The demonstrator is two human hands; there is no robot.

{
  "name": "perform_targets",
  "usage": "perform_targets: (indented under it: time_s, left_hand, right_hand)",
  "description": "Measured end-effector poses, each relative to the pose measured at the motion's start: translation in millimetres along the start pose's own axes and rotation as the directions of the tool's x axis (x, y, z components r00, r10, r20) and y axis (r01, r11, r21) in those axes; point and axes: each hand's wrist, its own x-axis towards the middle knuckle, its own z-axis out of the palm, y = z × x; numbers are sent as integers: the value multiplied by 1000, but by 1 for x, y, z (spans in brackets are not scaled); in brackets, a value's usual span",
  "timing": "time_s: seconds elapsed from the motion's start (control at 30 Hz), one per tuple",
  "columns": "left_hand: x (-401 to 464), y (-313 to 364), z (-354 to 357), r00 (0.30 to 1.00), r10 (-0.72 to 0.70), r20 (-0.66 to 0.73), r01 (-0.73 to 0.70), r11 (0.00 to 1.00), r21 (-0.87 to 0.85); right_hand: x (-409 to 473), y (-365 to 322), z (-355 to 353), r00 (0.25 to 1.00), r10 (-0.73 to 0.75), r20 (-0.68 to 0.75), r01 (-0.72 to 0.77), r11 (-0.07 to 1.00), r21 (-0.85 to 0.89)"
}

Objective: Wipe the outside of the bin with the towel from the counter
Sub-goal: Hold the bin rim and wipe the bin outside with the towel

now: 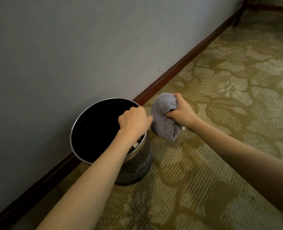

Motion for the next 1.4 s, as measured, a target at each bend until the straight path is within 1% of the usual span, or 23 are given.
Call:
perform_targets:
  time_s: [0.1,0.33,0.43,0.57,0.7,0.8,0.87,0.97,1.03,1.1,1.2,1.23,1.3,1.4]
  left_hand:
    - [-1,-1,-2,1000,-21,-17,19,995,-102]
    - [-19,-14,1,984,-111,-142,64,951,-301]
    - [-30,-31,0,953,-185,-239,62,893,-446]
    - [-53,-59,-3,899,-264,-350,34,838,-544]
    - [-79,-99,-16,864,-322,-388,11,781,-625]
    - [-101,-135,-28,847,-358,-394,-4,736,-677]
    - [-116,-160,-35,843,-379,-380,19,729,-684]
    - [-135,-189,-40,859,-369,-356,55,756,-652]
    - [-145,-206,-40,858,-388,-338,83,753,-653]
    - [-149,-224,-38,829,-460,-318,152,733,-664]
    - [-147,-248,-41,744,-621,-247,348,675,-650]
    - [-144,-254,-44,732,-643,-225,398,671,-625]
    - [-137,-266,-49,753,-636,-169,477,705,-526]
    - [-128,-280,-56,795,-607,1,574,750,-329]
  right_hand:
    - [1,0,4,1000,-15,22,15,1000,-21]
    - [1,-4,15,992,-70,102,79,993,-86]
    - [0,-6,20,986,-105,132,121,985,-121]
    - [2,-13,30,972,-149,182,175,974,-141]
    - [4,-29,48,950,-217,223,258,950,-174]
    - [5,-50,67,914,-287,285,349,917,-194]
    - [5,-69,80,888,-334,316,406,892,-200]
    - [0,-93,97,848,-398,351,481,855,-192]
    - [-4,-102,107,834,-412,368,497,851,-173]
    - [-10,-107,117,835,-396,382,482,861,-162]
    - [-17,-109,130,828,-364,427,474,860,-187]
    - [-19,-110,133,818,-361,447,486,851,-201]
    - [-20,-114,138,808,-353,472,501,834,-233]
    - [-19,-120,144,803,-318,504,503,815,-287]
